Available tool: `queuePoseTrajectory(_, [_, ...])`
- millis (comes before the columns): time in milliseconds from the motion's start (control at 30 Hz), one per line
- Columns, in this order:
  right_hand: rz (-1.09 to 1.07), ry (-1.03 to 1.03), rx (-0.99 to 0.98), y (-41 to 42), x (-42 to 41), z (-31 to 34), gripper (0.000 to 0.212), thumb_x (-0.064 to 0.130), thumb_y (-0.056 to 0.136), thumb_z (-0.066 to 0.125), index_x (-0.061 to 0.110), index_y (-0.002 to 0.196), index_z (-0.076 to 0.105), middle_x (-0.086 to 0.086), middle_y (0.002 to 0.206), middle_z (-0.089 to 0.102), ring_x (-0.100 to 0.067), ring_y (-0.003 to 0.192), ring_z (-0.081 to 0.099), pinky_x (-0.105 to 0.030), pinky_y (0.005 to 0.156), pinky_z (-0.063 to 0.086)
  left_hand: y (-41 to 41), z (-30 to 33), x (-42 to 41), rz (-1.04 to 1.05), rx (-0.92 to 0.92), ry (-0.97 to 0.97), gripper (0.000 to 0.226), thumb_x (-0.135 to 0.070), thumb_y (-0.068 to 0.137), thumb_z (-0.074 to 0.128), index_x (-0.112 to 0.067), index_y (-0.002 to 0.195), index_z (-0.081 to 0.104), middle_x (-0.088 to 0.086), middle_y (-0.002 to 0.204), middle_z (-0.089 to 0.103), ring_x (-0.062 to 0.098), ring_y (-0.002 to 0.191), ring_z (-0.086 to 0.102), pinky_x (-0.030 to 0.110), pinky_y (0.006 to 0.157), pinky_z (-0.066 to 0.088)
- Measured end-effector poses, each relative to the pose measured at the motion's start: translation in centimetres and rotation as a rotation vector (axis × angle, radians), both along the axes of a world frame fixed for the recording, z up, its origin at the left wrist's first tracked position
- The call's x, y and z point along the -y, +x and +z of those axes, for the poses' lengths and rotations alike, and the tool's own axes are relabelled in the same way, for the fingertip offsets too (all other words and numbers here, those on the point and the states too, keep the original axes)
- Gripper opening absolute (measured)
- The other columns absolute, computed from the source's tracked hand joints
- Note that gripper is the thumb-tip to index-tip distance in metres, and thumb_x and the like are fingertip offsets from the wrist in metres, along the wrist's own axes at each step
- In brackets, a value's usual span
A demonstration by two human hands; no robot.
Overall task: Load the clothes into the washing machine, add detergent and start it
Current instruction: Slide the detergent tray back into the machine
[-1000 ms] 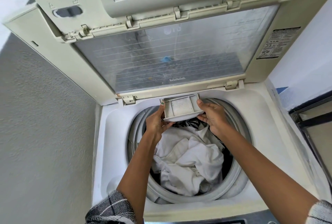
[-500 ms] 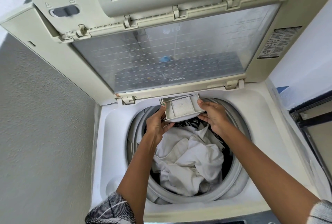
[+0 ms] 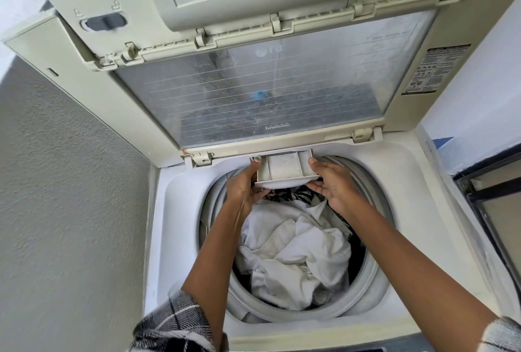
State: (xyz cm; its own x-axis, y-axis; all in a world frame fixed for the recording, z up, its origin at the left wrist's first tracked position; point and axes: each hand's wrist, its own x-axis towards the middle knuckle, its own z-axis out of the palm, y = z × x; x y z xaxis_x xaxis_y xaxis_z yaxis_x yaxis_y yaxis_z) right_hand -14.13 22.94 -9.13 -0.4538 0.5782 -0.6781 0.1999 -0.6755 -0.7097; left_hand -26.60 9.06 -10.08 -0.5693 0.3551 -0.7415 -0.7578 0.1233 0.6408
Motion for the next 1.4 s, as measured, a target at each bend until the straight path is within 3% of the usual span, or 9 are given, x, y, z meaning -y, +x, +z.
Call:
queuePoseTrajectory(233, [-0.020, -0.002, -0.037, 0.2, 0.4, -0.2, 0.012, 0.020, 0.083, 0.071, 0.011, 0.079, 0.063, -0.009, 0.091, 0.067, -0.026, 0.092, 0.063, -0.031, 0.078, 0.055, 1.5, -0.1, -0.1, 0.099, -0.126, -0.054, 0.039, -0.055, 0.075, 0.070, -0.017, 0.083, 0.067, 0.006, 0.092, 0.067, 0.022, 0.088, 0.066, 0.028, 0.062, 0.058])
queuePoseTrajectory(333, [-0.050, 0.050, -0.054, 0.7, 0.9, -0.6, 0.014, 0.023, 0.081, 0.073, 0.012, 0.082, 0.065, -0.009, 0.090, 0.069, -0.025, 0.090, 0.065, -0.035, 0.081, 0.057, 2.7, -0.5, -0.1, 0.184, -0.158, -0.010, 0.051, -0.060, 0.086, 0.053, -0.017, 0.110, 0.066, 0.008, 0.113, 0.069, 0.025, 0.101, 0.067, 0.029, 0.070, 0.058])
queuePoseTrajectory(500, [0.087, 0.333, -0.108, 2.7, 2.6, -1.6, 0.035, 0.021, 0.075, 0.079, 0.022, 0.107, 0.063, 0.005, 0.102, 0.070, -0.011, 0.096, 0.068, -0.022, 0.075, 0.055, 4.6, -1.9, 2.4, -0.029, -0.662, -0.104, 0.061, -0.037, 0.082, 0.071, -0.022, 0.136, 0.049, -0.005, 0.136, 0.056, 0.003, 0.119, 0.054, 0.023, 0.100, 0.045])
queuePoseTrajectory(633, [0.154, 0.604, -0.021, 2.7, 3.1, -1.8, 0.046, 0.014, 0.078, 0.076, 0.013, 0.121, 0.060, 0.015, 0.094, 0.066, 0.010, 0.082, 0.065, -0.008, 0.066, 0.049, 4.5, -2.0, 3.1, -0.198, -0.990, -0.201, 0.061, -0.026, 0.077, 0.078, -0.033, 0.132, 0.051, -0.023, 0.128, 0.053, -0.011, 0.121, 0.047, 0.002, 0.096, 0.035])
queuePoseTrajectory(833, [0.170, 0.784, 0.089, 2.0, 2.8, -1.9, 0.040, 0.019, 0.077, 0.076, 0.008, 0.115, 0.066, 0.016, 0.081, 0.065, 0.015, 0.067, 0.061, -0.003, 0.059, 0.045, 4.3, -2.1, 2.5, -0.149, -0.985, -0.267, 0.050, -0.022, 0.078, 0.076, -0.019, 0.126, 0.061, -0.004, 0.123, 0.065, 0.005, 0.112, 0.059, -0.003, 0.081, 0.038])
queuePoseTrajectory(1000, [0.197, 0.829, 0.123, 1.6, 2.7, -1.7, 0.035, 0.024, 0.078, 0.075, 0.010, 0.110, 0.069, 0.008, 0.085, 0.067, -0.006, 0.070, 0.064, -0.015, 0.065, 0.051, 4.4, -2.2, 2.3, -0.093, -0.922, -0.318, 0.047, -0.025, 0.078, 0.076, -0.020, 0.123, 0.064, 0.004, 0.106, 0.072, 0.016, 0.093, 0.067, 0.017, 0.079, 0.051])
queuePoseTrajectory(1100, [0.221, 0.846, 0.136, 0.7, 1.6, -1.1, 0.026, 0.027, 0.081, 0.073, 0.004, 0.093, 0.071, -0.002, 0.079, 0.069, -0.023, 0.075, 0.064, -0.032, 0.067, 0.051, 4.0, -1.8, 1.5, -0.058, -0.893, -0.306, 0.047, -0.027, 0.077, 0.077, -0.017, 0.122, 0.064, 0.003, 0.105, 0.073, 0.013, 0.097, 0.067, 0.027, 0.087, 0.054])
queuePoseTrajectory(1267, [0.176, 0.863, 0.195, 0.2, 0.8, -0.8, 0.031, 0.034, 0.073, 0.079, 0.011, 0.087, 0.063, -0.004, 0.086, 0.069, -0.020, 0.082, 0.064, -0.035, 0.072, 0.052, 3.3, -1.7, 0.8, -0.002, -0.897, -0.325, 0.043, -0.029, 0.072, 0.081, -0.020, 0.112, 0.068, -0.004, 0.099, 0.072, 0.008, 0.094, 0.067, 0.023, 0.085, 0.053])
queuePoseTrajectory(1400, [0.135, 1.074, 0.331, 0.3, 0.8, -0.7, 0.056, 0.046, 0.064, 0.081, 0.012, 0.094, 0.049, 0.001, 0.094, 0.054, -0.016, 0.079, 0.052, -0.030, 0.060, 0.042, 3.0, -1.3, 0.9, -0.004, -1.060, -0.409, 0.042, -0.036, 0.065, 0.084, -0.029, 0.098, 0.059, -0.020, 0.094, 0.058, 0.007, 0.093, 0.058, 0.030, 0.083, 0.051])
